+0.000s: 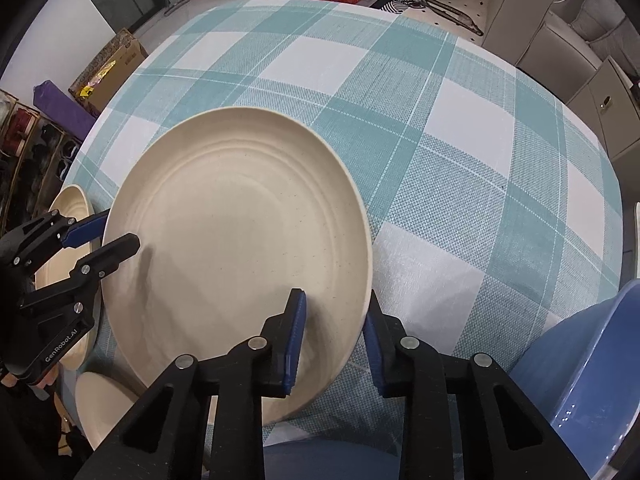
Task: Organize plates and bowls
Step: 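Close the right gripper on the cream plate's rim, then lift the tilted cream plate with the right gripper toward another cream plate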
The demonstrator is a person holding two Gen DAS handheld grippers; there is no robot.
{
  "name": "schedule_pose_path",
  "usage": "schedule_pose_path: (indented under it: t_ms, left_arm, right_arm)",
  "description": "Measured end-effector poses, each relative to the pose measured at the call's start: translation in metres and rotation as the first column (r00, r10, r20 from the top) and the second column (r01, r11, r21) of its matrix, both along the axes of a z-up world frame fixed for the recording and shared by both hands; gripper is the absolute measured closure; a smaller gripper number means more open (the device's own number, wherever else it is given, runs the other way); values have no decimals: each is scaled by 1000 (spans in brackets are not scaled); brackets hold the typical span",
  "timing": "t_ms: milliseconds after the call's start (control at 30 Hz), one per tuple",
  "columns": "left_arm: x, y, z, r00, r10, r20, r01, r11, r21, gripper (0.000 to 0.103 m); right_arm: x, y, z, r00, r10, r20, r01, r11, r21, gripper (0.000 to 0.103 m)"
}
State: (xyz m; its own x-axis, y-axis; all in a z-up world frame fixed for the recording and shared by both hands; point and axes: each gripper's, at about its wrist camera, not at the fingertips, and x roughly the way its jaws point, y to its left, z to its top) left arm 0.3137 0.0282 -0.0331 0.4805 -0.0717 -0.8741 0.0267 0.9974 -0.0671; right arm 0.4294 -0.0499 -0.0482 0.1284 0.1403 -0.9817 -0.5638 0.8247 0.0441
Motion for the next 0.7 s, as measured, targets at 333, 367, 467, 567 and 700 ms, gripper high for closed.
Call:
schedule_pose_path:
  t_ms: [333,367,467,567,700]
  left_arm:
    - [-5,3,12,999,21,46,-21,1000,-10,76]
    - [-5,3,14,998,21,52,-21,1000,-10,76]
    - [-8,4,20,997,28,73,-27,1000,-9,76]
    - [-12,7,26,995,38,90,-36,999,-16,76]
    - [-19,8,34,992,40,117,-39,999,-17,76]
  right_arm:
    - [9,-9,22,998,-27,58,24,998,58,79]
    - [9,-10,25,997,-30,65,26,998,63,79]
    - [7,-12,34,996,-35,88,29,997,74,80]
    - [3,-15,44,993,-41,107,31,995,94,80]
    - [-5,-15,58,989,-47,137,30,993,118,80]
